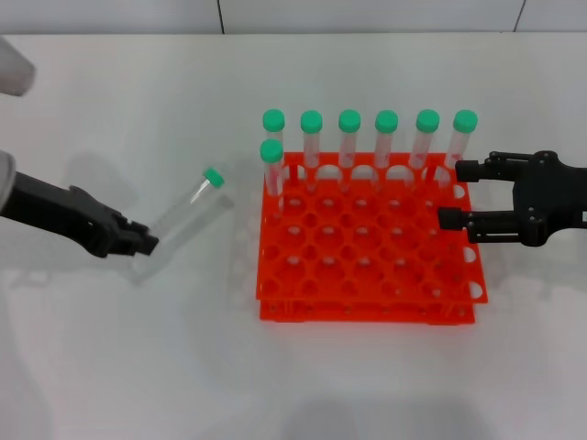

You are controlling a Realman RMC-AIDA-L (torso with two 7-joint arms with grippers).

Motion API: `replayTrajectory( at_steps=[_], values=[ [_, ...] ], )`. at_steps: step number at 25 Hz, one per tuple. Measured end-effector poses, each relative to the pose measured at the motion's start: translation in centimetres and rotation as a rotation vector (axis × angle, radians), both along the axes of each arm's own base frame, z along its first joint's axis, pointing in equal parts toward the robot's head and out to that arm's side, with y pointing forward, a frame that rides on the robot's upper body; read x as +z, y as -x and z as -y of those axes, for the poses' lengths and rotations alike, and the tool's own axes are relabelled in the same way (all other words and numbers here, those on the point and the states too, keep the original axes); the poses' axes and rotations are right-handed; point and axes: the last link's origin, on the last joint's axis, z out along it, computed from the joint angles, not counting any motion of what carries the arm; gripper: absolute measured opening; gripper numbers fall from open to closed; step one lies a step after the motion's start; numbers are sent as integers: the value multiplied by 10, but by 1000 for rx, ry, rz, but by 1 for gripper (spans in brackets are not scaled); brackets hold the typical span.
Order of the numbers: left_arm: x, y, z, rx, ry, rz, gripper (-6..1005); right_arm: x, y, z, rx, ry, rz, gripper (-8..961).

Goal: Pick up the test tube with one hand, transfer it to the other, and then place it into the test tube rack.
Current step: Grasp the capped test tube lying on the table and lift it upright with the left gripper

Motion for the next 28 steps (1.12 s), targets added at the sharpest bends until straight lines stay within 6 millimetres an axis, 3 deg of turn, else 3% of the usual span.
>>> replayTrajectory(
  at_steps=[9, 13, 19, 28],
  values=[
    [38, 2, 1, -67, -253, 222, 194, 1, 1, -1, 1, -8, -8, 771],
    [46, -1, -4, -109, -336, 290, 194, 1, 1, -1, 1, -9, -9, 771],
    [41, -19, -14, -198, -393, 381, 194, 1, 1, -1, 4, -11, -8, 771],
    [7, -55, -37, -328, -417, 514, 193, 5, 2, -3, 8, -30, -17, 770]
  ],
)
